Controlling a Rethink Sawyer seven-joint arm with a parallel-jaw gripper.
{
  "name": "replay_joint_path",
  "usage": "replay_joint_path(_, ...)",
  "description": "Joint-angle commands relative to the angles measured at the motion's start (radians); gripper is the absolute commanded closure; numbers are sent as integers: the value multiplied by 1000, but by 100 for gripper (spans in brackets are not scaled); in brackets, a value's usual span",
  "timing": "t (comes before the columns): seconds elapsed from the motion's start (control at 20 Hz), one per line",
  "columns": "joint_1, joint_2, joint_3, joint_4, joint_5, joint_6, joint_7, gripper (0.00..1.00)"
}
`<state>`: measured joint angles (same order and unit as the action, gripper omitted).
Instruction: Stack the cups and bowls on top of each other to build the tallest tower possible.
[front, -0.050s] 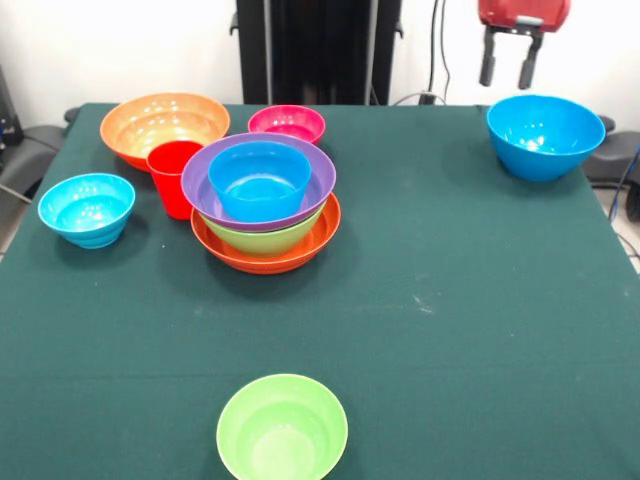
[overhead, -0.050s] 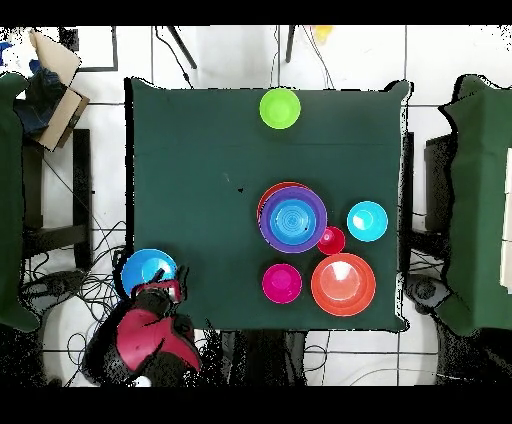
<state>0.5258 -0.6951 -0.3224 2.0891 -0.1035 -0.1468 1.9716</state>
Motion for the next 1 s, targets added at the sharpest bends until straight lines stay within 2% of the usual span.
replay_joint_path(0.05,64,132,30,-41,89,-36,183,0)
replay_joint_path(0.2,75,229,14,-89,121,-104,183,0)
replay_joint_path(0.4,54,368,10,-169,151,-217,173,0)
replay_joint_path(0.6,26,450,12,-217,167,-288,158,0)
replay_joint_path(0.8,16,491,9,-238,192,-320,143,0)
replay_joint_path(0.85,15,496,9,-240,199,-325,138,100)
replay_joint_path(1.0,19,493,4,-235,209,-311,133,100)
